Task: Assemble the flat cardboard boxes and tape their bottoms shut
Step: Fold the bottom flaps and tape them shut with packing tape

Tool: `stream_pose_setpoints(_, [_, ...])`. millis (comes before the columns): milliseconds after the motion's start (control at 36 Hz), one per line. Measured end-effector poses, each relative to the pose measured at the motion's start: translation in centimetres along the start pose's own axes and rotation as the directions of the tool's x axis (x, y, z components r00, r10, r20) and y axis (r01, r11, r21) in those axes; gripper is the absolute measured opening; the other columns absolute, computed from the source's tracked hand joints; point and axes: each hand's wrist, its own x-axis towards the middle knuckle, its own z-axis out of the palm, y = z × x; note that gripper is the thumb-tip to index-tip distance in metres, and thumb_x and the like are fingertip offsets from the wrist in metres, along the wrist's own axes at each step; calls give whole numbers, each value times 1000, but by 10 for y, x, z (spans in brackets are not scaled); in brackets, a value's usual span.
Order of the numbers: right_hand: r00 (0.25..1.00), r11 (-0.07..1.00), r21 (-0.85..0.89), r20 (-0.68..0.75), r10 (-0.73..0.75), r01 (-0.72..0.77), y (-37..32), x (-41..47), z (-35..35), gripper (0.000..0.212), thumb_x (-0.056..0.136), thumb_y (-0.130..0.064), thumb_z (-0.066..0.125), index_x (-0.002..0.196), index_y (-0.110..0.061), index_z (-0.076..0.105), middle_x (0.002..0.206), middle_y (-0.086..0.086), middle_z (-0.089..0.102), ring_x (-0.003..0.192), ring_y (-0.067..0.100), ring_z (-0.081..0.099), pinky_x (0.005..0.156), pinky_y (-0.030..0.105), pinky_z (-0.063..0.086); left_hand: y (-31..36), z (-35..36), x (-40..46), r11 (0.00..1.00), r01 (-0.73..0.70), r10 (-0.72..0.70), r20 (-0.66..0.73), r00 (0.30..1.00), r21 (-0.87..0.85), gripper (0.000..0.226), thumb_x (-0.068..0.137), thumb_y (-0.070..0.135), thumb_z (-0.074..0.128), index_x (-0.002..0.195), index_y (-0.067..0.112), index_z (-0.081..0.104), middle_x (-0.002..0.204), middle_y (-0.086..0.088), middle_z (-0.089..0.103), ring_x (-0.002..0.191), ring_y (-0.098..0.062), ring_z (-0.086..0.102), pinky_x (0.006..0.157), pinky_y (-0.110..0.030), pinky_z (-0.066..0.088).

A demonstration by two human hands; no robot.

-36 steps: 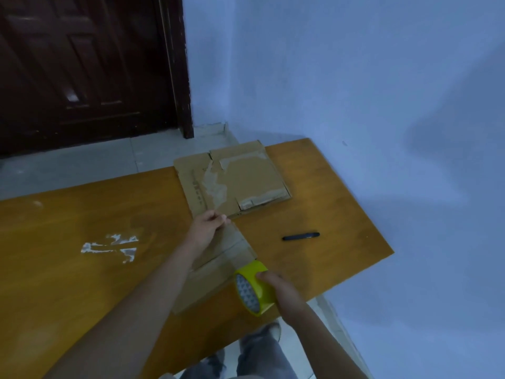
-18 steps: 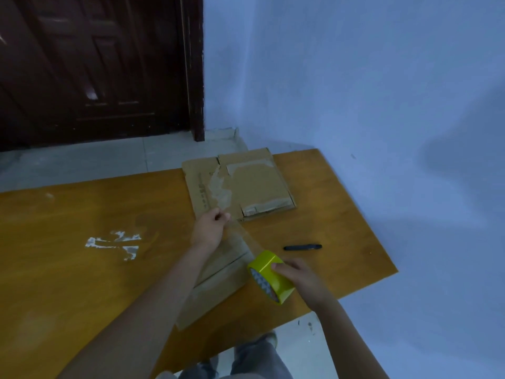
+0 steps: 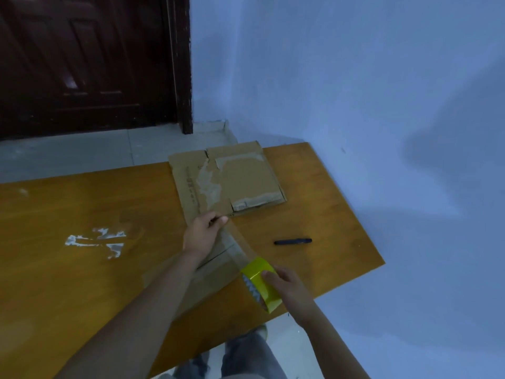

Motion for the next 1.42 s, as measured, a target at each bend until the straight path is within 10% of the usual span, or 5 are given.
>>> stream_pose_setpoints(333, [998,995,-95,-59,5,-10,4,4,4,65,76,-56,51,90,7,61,75,13,59,69,23,55,66,33,43,1,4,-1,995,69,-69,-8,998,73,21,95,38,53,98,24,68,88,4,65,82,-16,59,68,-31,47])
stream_pose_setpoints(556, [998,929,-370,-57,13,-33,2,10,-2,39,97,-29,49,61,-16,39,53,-5,32,46,6,30,42,14,25,3,2,-1,994,103,-101,-52,994,43,21,95,35,53,98,20,68,81,5,62,75,-16,56,58,-28,41])
stream_pose_setpoints(833, [999,954,-297,-53,7,-22,2,6,-3,31,96,-31,51,73,-10,47,63,6,38,60,17,38,53,23,29,16,4,7,952,-25,44,-55,997,306,26,97,36,48,94,16,65,76,-4,64,64,-19,54,47,-25,34])
stream_pose_setpoints(1167, [998,959,-284,-61,1,-18,5,11,-1,32,95,-29,52,68,-13,47,58,3,35,58,17,36,55,27,26,3,8,10,994,33,-39,-61,997,-105,21,94,25,56,87,7,64,83,-20,62,79,-33,57,64,-31,37])
stream_pose_setpoints(1417, [994,970,-236,-102,35,-58,16,14,5,33,84,-43,51,70,-13,53,65,9,41,61,18,41,60,31,30,6,11,11,993,4,-3,-8,1000,119,26,96,34,50,98,14,66,80,-6,63,71,-20,55,57,-30,40])
